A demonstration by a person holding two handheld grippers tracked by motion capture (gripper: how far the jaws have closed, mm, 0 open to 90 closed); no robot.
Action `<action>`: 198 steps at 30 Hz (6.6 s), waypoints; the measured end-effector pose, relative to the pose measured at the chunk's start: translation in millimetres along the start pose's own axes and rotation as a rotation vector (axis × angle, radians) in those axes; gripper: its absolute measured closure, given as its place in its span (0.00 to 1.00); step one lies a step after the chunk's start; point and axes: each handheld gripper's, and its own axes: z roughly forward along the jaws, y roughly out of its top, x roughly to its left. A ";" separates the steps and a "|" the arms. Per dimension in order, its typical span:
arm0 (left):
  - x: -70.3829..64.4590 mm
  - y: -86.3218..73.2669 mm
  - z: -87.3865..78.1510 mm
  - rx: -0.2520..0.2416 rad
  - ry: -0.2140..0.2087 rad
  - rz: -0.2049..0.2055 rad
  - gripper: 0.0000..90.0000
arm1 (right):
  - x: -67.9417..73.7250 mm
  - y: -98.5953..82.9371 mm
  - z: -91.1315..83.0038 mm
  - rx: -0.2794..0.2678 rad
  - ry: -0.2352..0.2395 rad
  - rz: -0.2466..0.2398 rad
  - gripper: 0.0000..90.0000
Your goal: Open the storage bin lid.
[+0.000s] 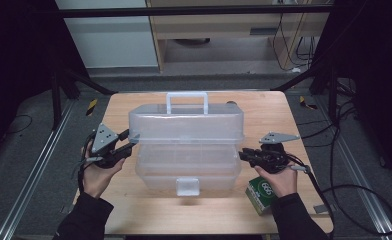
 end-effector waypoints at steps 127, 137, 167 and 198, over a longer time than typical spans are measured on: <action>49.9 82.1 77.1 -0.021 0.174 -0.162 0.86 | 0.4 -4.1 15.1 0.087 0.005 0.039 0.86; 53.5 86.8 87.5 -0.009 0.192 -0.167 0.86 | 0.1 -3.8 15.4 0.089 0.004 0.034 0.86; 73.6 90.6 131.5 0.024 0.208 -0.218 0.88 | -0.2 -3.1 15.4 0.094 -0.003 0.029 0.86; 88.6 87.7 170.9 0.092 0.236 -0.223 0.93 | -0.8 -2.4 16.2 0.102 0.000 0.032 0.85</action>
